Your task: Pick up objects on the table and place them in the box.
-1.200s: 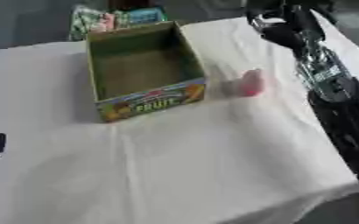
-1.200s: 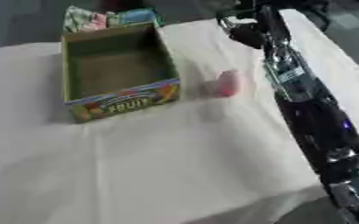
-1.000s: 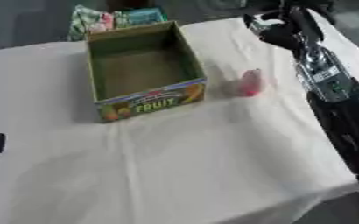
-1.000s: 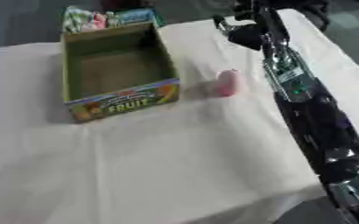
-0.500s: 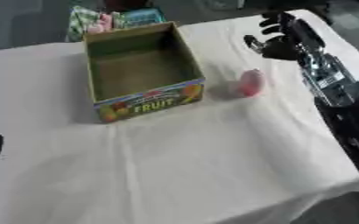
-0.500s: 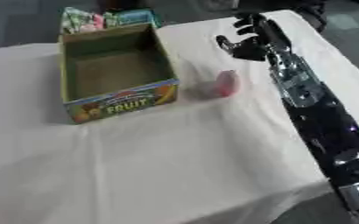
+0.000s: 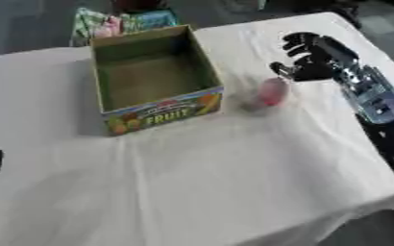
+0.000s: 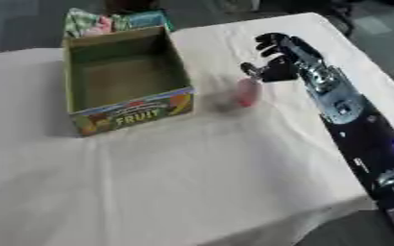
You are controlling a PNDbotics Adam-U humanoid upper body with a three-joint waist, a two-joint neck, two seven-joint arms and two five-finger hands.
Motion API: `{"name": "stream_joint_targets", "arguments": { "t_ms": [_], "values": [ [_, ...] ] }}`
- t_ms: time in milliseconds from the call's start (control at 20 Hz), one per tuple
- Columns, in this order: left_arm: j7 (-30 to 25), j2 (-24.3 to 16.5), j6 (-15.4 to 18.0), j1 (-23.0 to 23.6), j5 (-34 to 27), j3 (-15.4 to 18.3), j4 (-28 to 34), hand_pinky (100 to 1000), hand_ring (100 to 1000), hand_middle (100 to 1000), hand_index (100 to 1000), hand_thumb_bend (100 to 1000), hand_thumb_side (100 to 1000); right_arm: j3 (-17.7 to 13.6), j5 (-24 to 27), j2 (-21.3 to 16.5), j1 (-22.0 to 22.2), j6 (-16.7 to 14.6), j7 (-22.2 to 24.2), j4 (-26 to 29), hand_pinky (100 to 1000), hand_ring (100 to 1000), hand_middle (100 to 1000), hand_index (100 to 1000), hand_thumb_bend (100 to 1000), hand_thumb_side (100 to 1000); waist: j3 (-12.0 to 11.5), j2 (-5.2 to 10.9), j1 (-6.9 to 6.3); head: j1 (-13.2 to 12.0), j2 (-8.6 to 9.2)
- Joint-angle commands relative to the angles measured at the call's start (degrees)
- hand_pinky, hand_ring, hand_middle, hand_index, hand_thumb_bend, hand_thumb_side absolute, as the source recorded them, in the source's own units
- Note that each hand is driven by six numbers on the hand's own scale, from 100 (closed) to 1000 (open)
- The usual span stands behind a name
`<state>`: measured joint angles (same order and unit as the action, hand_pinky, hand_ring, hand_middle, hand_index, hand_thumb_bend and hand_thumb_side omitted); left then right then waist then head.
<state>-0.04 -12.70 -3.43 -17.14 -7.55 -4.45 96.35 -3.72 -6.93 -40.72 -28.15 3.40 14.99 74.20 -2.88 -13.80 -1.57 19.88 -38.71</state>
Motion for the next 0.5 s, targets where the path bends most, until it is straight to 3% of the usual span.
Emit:
{"name": "stream_joint_targets", "arguments": {
  "t_ms": [50, 500],
  "values": [
    [0.1, -1.6, 0.0, -0.3, 0.1, 0.3, 0.9, 581, 579, 623, 748, 402, 100, 0.0, -1.7, -2.3, -0.4, -0.9, 4.7, 0.2, 767, 840, 789, 896, 403, 243, 0.0, 1.05, 0.24, 0.2, 0.10],
    [0.1, -1.6, 0.0, -0.4, 0.1, 0.3, 0.9, 581, 579, 623, 748, 401, 100, 1.3, -10.0, -2.0, -0.6, -2.7, 15.3, -0.2, 797, 858, 794, 888, 338, 242, -0.1, 1.00, 0.17, 0.1, 0.16]
  ]
}}
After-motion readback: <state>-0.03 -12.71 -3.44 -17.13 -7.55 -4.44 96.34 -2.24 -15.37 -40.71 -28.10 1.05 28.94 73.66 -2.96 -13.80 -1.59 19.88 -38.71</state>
